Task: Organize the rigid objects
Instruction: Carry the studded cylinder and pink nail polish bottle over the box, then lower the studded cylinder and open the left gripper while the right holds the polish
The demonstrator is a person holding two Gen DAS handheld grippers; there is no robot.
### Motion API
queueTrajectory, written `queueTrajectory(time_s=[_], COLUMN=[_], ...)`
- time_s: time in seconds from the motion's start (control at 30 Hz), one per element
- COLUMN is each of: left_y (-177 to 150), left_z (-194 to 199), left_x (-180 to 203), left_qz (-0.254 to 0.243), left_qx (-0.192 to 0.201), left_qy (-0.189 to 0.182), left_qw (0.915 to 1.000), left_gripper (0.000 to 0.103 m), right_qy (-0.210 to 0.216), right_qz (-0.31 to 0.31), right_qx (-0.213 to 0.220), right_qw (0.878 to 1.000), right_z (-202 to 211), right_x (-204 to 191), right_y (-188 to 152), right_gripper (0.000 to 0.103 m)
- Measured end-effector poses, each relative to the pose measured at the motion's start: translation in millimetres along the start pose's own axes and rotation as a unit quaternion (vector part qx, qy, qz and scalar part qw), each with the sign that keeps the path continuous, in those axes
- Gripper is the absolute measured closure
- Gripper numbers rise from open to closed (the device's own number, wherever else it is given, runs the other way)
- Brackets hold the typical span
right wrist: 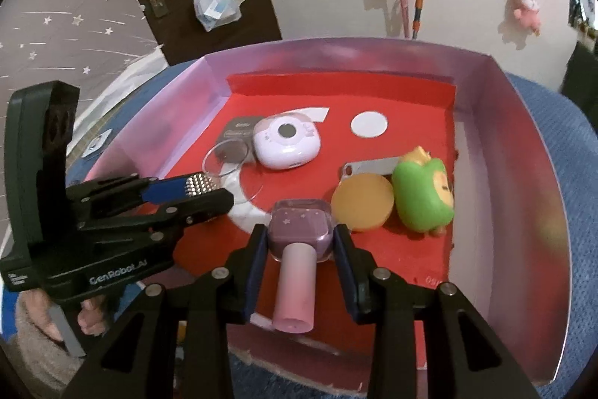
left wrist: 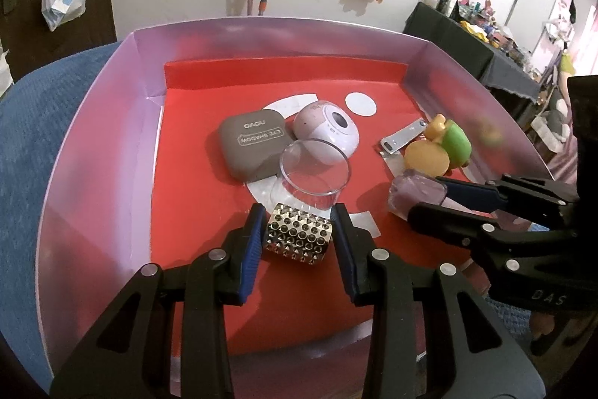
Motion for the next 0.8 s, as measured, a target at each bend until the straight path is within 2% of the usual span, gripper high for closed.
queueTrajectory(time_s=[0.2,0.8], left_y=[0.9,1.7], left_z=[-3.1,-1.2], left_x=[1.2,0.4], left_qz=[0.004,0.004], left_qx=[0.0,-0.003], left_qy=[-0.005,-0.004], left_qw=[1.0,1.0], left_gripper=[0.069,0.069], right_qy=[-0.014,-0.014], right_qz=[-0.008,-0.018], right_qx=[0.008,0.007], right_qw=[1.0,1.0], right_z=[-6.1,-9.5], right_x=[4.0,7.4], right_y=[5.9,3.6], right_gripper=[0.065,0.065])
Point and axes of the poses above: each gripper's, at about its wrist camera, not at the fingertips, and z roughly against the way its jaws point, x to its right, y to its top, the point moved 5 cm from there along -z, roughly the way its jaws point, and after that the axes turned 4 degrees about -x, right-handed, at the moved point
